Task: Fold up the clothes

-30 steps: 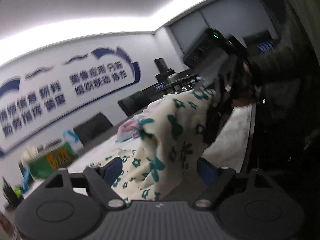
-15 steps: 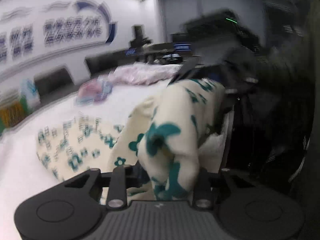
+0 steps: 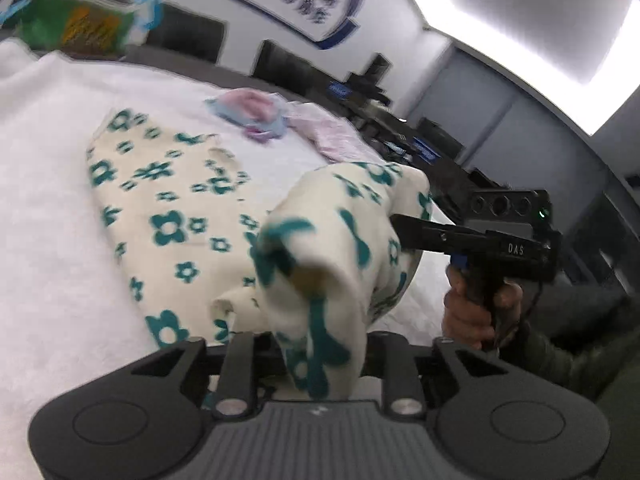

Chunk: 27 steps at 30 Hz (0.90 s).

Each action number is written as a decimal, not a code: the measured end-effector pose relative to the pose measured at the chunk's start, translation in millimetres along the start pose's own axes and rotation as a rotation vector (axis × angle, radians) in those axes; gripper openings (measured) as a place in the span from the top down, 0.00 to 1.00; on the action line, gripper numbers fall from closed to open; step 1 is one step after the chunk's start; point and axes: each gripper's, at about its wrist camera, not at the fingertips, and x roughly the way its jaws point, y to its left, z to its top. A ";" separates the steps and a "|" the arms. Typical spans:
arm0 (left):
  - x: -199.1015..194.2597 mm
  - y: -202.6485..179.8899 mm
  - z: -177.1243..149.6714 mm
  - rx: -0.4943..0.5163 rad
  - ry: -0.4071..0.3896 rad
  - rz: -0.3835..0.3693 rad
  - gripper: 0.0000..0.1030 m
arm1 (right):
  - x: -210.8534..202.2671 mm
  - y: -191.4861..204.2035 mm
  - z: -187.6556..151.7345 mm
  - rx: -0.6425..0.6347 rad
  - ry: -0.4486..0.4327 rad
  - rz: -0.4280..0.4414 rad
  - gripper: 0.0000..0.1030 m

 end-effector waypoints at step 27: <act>-8.1 14.8 11.6 -0.191 -0.235 0.327 0.50 | 47.5 11.5 -0.2 -0.084 -0.060 -0.484 0.82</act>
